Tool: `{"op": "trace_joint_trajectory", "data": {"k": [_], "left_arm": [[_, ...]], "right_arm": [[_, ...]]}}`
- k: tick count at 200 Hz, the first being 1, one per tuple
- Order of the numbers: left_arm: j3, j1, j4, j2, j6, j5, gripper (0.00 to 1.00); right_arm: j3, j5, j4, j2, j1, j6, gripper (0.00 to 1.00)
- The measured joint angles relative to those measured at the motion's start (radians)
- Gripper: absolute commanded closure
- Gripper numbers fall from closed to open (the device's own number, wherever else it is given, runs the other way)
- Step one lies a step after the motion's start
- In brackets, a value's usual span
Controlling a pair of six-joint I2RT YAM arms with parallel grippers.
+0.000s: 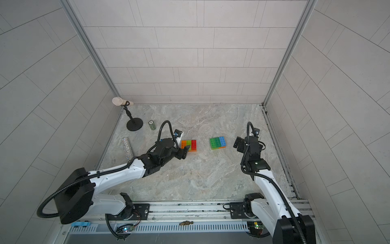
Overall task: Assemble a rectangle with lego
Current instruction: Adjust the lego brick at the center of the board, then reset both arms
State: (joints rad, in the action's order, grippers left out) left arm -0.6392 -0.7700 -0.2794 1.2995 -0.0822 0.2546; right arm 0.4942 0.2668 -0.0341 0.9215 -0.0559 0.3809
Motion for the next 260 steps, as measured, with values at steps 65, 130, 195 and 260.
{"op": "trace_joint_trajectory", "data": {"k": [65,130,195,260], "left_arm": [[0.232,0.388,-0.254,-0.135,0.175,0.423,0.13],[0.288,0.641,-0.615,0.317,0.115,0.210,0.09],[0.256,0.718,-0.645,0.312,0.029,0.097,0.00],[0.267,0.717,-0.672,0.307,0.026,0.081,0.00]], "right_arm": [[-0.143,0.158,0.298,0.168,0.028,-0.121,0.03],[-0.113,0.009,0.558,0.398,0.027,-0.235,0.00],[-0.130,-0.043,0.820,0.616,0.018,-0.295,0.00],[-0.084,-0.011,0.798,0.595,0.000,-0.295,0.00]]}}
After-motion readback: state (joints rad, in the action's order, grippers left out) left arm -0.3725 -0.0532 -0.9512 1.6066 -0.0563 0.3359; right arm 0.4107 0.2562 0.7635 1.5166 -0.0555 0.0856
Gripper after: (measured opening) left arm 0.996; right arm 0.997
